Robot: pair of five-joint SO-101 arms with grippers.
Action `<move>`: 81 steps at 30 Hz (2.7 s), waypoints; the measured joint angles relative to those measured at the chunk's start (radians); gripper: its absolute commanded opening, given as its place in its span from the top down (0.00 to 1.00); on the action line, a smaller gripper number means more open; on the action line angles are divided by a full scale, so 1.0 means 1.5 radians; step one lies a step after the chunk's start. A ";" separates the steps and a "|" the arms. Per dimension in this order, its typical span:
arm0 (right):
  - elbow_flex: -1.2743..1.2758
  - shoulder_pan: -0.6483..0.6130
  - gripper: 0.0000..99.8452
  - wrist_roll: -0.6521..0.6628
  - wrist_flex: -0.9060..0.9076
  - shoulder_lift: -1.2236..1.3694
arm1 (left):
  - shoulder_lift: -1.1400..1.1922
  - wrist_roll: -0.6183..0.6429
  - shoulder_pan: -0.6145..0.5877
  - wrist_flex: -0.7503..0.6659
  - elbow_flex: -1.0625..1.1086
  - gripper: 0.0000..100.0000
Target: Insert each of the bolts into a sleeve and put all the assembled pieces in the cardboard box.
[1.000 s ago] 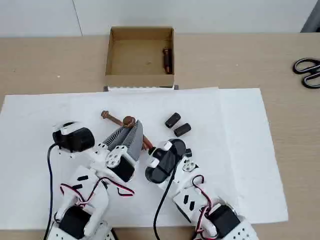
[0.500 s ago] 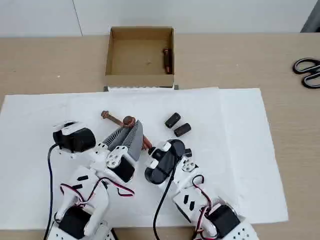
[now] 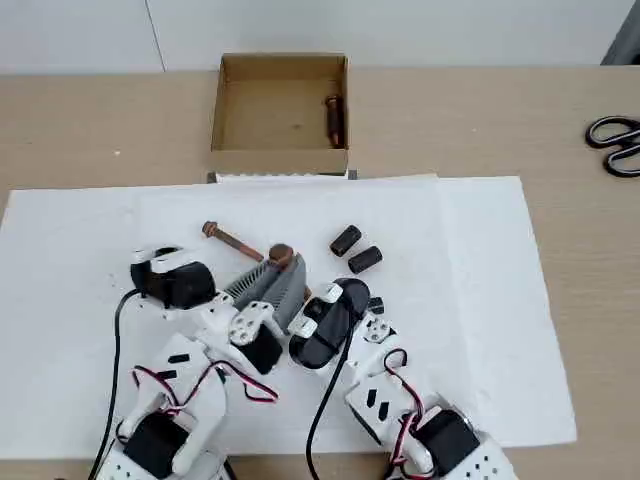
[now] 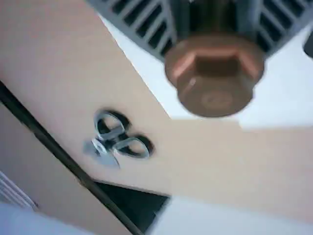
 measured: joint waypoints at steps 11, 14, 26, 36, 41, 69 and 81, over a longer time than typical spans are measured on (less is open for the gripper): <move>0.000 0.000 1.00 0.000 -0.001 0.000 | -0.001 -0.010 -0.020 -0.011 0.000 0.99; 0.000 0.000 1.00 0.000 -0.001 0.000 | -0.001 -0.006 -0.011 -0.011 0.004 0.99; 0.000 0.002 1.00 0.000 -0.001 0.000 | -0.003 0.033 0.031 -0.018 0.032 0.99; 0.005 0.000 1.00 0.000 -0.001 0.000 | -0.003 0.033 -0.001 -0.034 0.024 0.99; 0.006 0.000 1.00 0.000 -0.002 0.000 | -0.003 0.033 -0.001 -0.034 0.016 0.99; 0.004 0.000 1.00 0.000 -0.002 0.000 | -0.002 0.025 -0.026 -0.163 0.091 0.99; 0.004 0.001 1.00 0.000 -0.002 0.001 | -0.003 0.039 0.012 -0.166 0.108 0.99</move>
